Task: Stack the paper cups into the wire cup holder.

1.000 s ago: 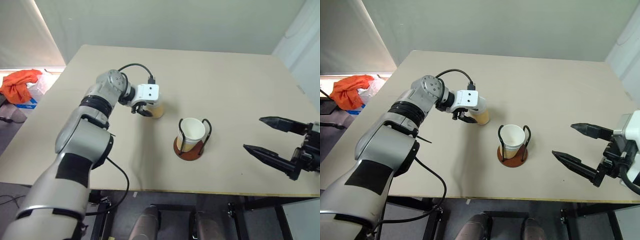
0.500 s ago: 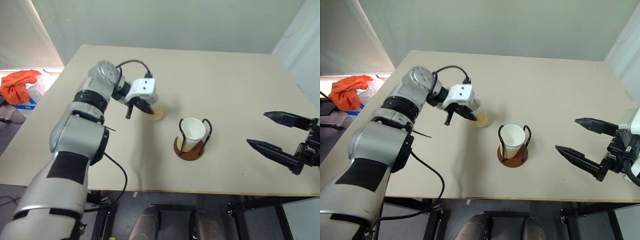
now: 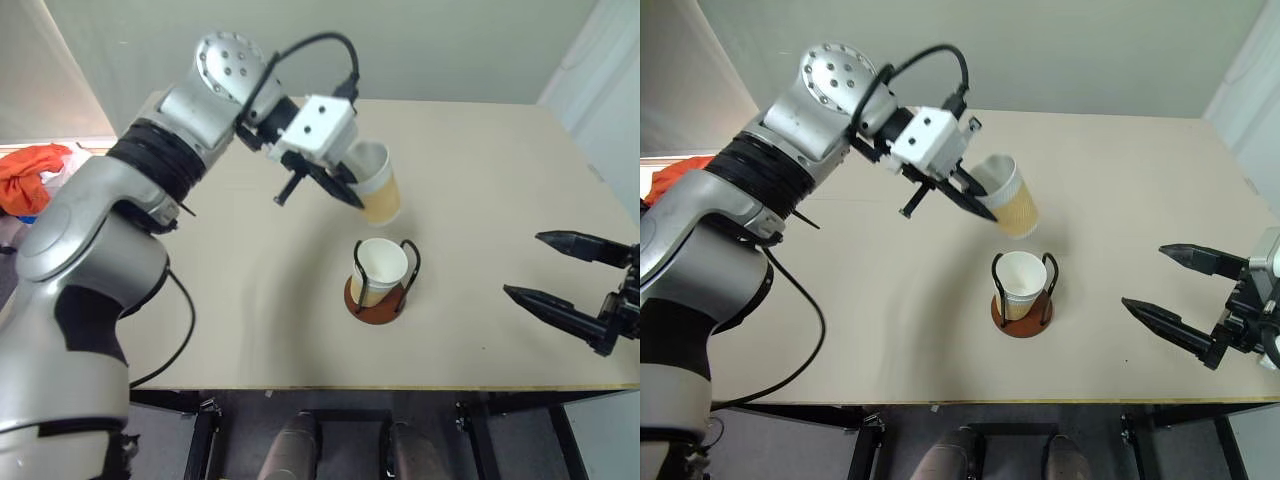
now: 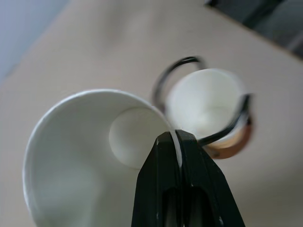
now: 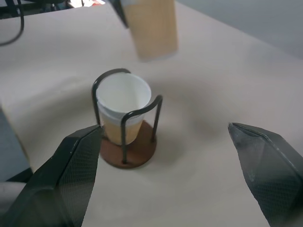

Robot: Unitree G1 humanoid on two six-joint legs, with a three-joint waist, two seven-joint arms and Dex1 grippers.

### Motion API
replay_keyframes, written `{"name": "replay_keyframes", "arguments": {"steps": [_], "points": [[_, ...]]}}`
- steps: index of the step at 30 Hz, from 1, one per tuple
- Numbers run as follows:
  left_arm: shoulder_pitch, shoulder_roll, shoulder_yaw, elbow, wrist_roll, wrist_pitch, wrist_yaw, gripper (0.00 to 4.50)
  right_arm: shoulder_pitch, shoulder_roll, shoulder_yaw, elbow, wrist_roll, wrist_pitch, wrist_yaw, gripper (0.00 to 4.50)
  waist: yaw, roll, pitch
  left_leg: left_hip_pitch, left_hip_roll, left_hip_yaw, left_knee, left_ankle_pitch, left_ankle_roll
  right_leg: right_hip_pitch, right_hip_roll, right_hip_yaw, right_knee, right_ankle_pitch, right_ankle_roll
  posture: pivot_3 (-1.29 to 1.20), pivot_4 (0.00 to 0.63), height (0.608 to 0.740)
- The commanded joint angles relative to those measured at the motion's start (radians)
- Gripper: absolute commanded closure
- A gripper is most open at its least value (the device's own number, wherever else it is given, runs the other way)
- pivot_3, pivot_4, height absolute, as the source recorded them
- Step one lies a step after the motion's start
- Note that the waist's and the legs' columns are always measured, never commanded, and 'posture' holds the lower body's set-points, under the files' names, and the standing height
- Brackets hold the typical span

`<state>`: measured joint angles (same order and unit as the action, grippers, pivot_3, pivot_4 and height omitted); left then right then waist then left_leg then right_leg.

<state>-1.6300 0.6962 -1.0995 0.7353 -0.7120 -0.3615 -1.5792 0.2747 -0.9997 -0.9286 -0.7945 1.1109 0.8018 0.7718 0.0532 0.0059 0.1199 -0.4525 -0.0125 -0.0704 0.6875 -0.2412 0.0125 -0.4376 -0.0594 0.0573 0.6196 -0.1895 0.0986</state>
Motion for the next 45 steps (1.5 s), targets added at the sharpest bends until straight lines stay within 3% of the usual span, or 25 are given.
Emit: {"name": "replay_keyframes", "arguments": {"steps": [1,16,21,29,30,31,38,42,45], "points": [[-0.059,0.018,-0.073,-0.034,-0.095,-0.051,-0.035,4.47,0.025,0.011,-0.062,-0.030,0.015,-0.010,0.007,0.00,0.002,0.000,0.000,0.000,0.000,0.000,0.002,-0.001,0.000,0.001,0.000,0.000,0.000,0.000,0.000,0.00,0.150,0.740],[-0.100,-0.014,-0.227,-0.043,-0.145,-0.131,-0.035,4.47,0.039,0.025,-0.044,-0.074,0.036,-0.021,-0.073,0.00,0.000,0.001,0.000,0.003,0.003,0.000,0.012,-0.012,0.006,0.008,0.002,0.000,-0.001,0.003,-0.002,0.00,0.150,0.740],[-0.100,-0.028,-0.244,-0.035,-0.131,-0.126,-0.035,3.21,0.040,0.022,-0.039,-0.077,0.041,-0.026,-0.086,0.00,0.001,0.001,0.000,0.003,0.003,0.000,0.013,-0.011,0.005,0.008,0.002,0.000,-0.001,0.003,-0.002,0.00,0.150,0.740],[-0.088,-0.054,-0.174,0.011,-0.094,-0.137,-0.035,0.31,0.011,0.006,0.005,-0.059,0.035,-0.034,-0.088,0.00,0.001,0.001,0.000,0.002,0.003,0.001,0.012,-0.012,0.003,0.008,0.003,-0.001,-0.002,0.003,-0.002,0.00,0.150,0.740],[-0.087,-0.056,-0.145,0.018,-0.097,-0.125,-0.035,0.03,0.001,0.001,0.020,-0.051,0.033,-0.037,-0.083,0.00,0.001,0.001,0.000,0.002,0.003,0.001,0.012,-0.012,0.003,0.008,0.002,-0.001,-0.003,0.003,-0.002,0.00,0.150,0.740],[-0.087,-0.055,-0.119,0.022,-0.101,-0.106,-0.035,0.03,-0.011,-0.005,0.038,-0.040,0.028,-0.041,-0.075,0.00,0.001,0.001,0.001,0.002,0.003,0.001,0.012,-0.012,0.003,0.008,0.003,-0.001,-0.003,0.003,-0.002,0.00,0.150,0.740],[0.017,0.153,0.136,-0.061,-0.173,0.143,-0.035,0.03,-0.282,-0.071,0.358,0.177,-0.061,-0.114,0.050,0.00,-0.021,0.007,-0.001,0.002,0.005,0.003,0.011,-0.011,0.000,0.006,0.004,-0.001,-0.008,0.003,-0.002,0.00,0.150,0.740],[0.225,0.361,0.336,-0.154,-0.188,0.346,-0.035,0.03,-0.437,-0.032,0.484,0.405,-0.088,-0.141,0.183,0.00,-0.038,0.013,-0.002,0.003,0.006,0.005,0.011,-0.006,-0.001,0.004,0.007,-0.001,-0.006,0.003,-0.002,0.00,0.150,0.740],[0.465,0.548,0.523,-0.191,-0.196,0.487,-0.035,0.03,-0.485,-0.062,0.545,0.595,-0.152,-0.152,0.339,0.00,-0.042,0.014,-0.003,0.002,0.008,0.005,0.009,-0.005,-0.002,0.000,0.009,0.000,-0.003,0.002,-0.004,0.00,0.150,0.740]]}}
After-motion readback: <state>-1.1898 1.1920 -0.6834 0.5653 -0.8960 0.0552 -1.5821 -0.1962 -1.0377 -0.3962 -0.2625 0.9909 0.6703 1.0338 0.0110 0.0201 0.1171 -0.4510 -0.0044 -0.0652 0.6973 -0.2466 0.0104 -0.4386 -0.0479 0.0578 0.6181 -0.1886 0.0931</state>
